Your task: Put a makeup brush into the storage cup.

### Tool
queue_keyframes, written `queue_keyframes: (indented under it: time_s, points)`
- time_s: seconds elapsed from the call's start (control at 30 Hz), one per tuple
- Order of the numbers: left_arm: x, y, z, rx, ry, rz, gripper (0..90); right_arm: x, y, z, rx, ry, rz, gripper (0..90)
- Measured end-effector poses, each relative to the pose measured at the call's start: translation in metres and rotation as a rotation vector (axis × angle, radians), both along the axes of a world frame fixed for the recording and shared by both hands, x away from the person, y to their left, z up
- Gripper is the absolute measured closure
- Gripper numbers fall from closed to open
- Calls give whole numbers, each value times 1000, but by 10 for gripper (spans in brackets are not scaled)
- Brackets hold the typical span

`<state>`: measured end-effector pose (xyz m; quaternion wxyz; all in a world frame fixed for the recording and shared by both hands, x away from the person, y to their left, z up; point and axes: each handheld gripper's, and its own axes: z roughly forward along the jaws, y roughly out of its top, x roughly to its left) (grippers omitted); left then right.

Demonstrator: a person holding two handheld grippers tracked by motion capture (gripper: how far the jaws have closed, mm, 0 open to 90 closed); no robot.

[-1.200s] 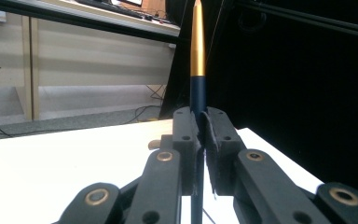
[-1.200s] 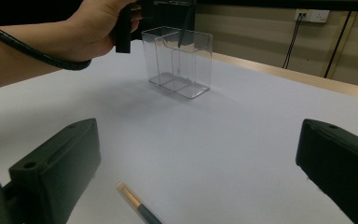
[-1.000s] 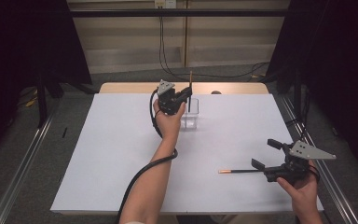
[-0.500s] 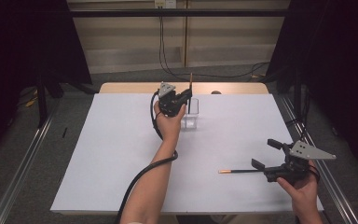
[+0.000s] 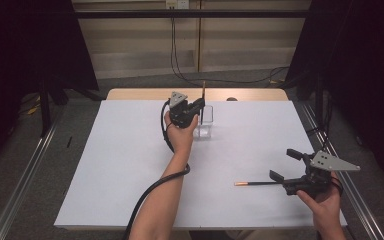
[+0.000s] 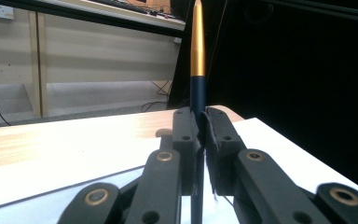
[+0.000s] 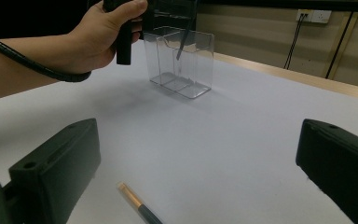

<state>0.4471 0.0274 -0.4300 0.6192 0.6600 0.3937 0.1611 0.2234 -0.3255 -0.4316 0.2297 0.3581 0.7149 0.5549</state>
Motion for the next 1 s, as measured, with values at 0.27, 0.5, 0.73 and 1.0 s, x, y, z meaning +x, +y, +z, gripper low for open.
queue_keyframes:
  time_s: [0.27,0.5,0.73,1.0]
  points:
    - [-3,-1,-6,-1,11,-15,834,0,1,0,1,-2,-3,0]
    - [-6,-2,-10,-4,28,-28,831,0,1,0,-1,-2,-2,0]
    - [-7,-2,-8,-9,-6,-63,552,0,1,0,1,-1,3,0]
    - [-12,3,-2,-17,-40,-91,372,1,3,0,-2,0,8,0]
